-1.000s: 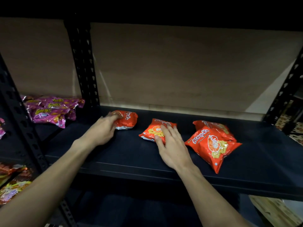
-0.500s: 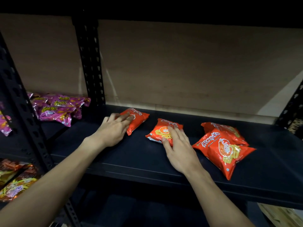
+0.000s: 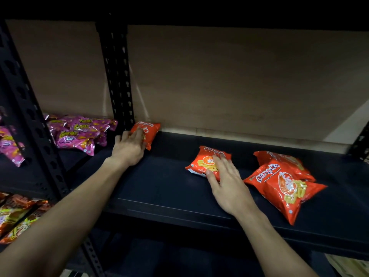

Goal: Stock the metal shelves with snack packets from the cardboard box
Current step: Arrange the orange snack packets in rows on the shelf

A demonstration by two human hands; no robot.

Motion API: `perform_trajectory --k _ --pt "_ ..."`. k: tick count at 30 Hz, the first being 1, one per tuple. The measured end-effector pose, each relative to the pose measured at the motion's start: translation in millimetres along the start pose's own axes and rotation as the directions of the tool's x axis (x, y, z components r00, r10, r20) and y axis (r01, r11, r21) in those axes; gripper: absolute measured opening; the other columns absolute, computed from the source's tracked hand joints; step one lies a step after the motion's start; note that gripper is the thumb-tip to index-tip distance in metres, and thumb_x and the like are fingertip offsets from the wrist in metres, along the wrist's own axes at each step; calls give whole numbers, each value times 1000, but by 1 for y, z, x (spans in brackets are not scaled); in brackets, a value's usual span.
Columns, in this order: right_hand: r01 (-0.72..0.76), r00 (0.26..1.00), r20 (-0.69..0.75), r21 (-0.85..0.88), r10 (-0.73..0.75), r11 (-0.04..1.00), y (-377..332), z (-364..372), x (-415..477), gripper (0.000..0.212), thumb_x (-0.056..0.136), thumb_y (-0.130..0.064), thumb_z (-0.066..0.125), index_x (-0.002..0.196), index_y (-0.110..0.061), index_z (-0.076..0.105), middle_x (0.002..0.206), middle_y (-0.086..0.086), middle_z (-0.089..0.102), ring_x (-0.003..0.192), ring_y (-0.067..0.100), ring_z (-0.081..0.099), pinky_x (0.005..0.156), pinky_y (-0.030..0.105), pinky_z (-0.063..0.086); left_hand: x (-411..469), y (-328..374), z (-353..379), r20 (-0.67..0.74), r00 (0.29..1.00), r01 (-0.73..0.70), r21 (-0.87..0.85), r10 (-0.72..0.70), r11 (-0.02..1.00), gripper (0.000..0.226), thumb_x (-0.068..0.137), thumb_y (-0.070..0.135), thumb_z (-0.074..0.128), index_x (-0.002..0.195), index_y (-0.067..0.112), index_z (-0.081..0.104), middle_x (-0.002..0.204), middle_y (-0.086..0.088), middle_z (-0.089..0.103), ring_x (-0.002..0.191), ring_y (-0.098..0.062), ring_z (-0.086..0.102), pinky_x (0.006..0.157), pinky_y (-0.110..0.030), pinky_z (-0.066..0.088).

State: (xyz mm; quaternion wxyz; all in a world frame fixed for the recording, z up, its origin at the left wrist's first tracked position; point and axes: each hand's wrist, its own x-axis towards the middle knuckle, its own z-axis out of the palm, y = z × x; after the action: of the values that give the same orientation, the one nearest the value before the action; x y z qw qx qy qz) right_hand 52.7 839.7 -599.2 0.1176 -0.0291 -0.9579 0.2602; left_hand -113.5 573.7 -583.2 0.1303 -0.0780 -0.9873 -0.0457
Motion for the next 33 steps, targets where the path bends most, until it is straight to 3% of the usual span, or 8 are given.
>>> perform_trajectory --k 4,9,19,23,26,29,31,33 --pt "13 1000 27 -12 -13 1000 -2 -2 1 60 104 -51 33 158 -32 16 167 -9 6 153 12 0 122 35 13 6 -8 4 -53 998 35 -62 -38 997 51 104 39 34 150 17 31 164 -3 15 139 -33 24 109 -50 22" --pt "46 994 98 -64 -40 997 -19 -5 27 57 104 -47 39 156 -29 23 166 -7 10 153 13 3 120 38 19 18 -18 7 -108 983 126 -184 -148 975 45 101 35 43 143 20 46 160 -7 24 137 -36 24 110 -50 22" --pt "52 986 165 -115 -33 992 -63 27 86 58 104 -44 41 157 -27 26 166 4 4 152 28 6 119 44 25 29 -21 17 -158 965 171 -239 -212 956 43 101 33 44 142 21 47 158 -8 26 136 -35 25 109 -49 24" --pt "99 983 177 -260 -54 961 -81 34 113 56 103 -46 39 155 -27 28 157 10 19 141 29 19 113 46 32 30 -20 15 -164 960 178 -264 -226 948 44 101 32 44 143 21 46 158 -7 26 137 -34 25 110 -47 23" --pt "91 981 190 -238 -46 967 -95 39 133 53 103 -43 42 152 -24 32 152 11 23 140 31 22 112 47 34 30 -18 13 -156 966 161 -262 -206 952 45 101 33 44 145 23 43 158 -6 27 137 -32 25 110 -46 22" --pt "67 992 112 -138 -52 988 -105 47 138 48 102 -38 47 145 -18 39 144 10 30 136 30 32 104 44 43 29 -20 13 -168 962 164 -270 -214 949 44 100 34 46 143 22 44 154 -6 31 136 -31 26 109 -47 22" --pt "119 993 -6 -154 -121 981 -109 55 133 40 102 -35 47 136 -15 48 135 10 40 128 30 39 98 43 44 28 -22 14 -168 961 172 -261 -220 950 43 100 34 46 141 21 44 151 -7 33 135 -31 27 109 -47 22" --pt "185 981 -23 -206 -194 961 -110 64 127 39 102 -37 45 133 -15 55 135 9 45 128 30 39 100 44 41 28 -22 16 -173 958 180 -252 -227 951 41 99 34 46 138 20 46 148 -8 36 133 -31 29 108 -48 22"
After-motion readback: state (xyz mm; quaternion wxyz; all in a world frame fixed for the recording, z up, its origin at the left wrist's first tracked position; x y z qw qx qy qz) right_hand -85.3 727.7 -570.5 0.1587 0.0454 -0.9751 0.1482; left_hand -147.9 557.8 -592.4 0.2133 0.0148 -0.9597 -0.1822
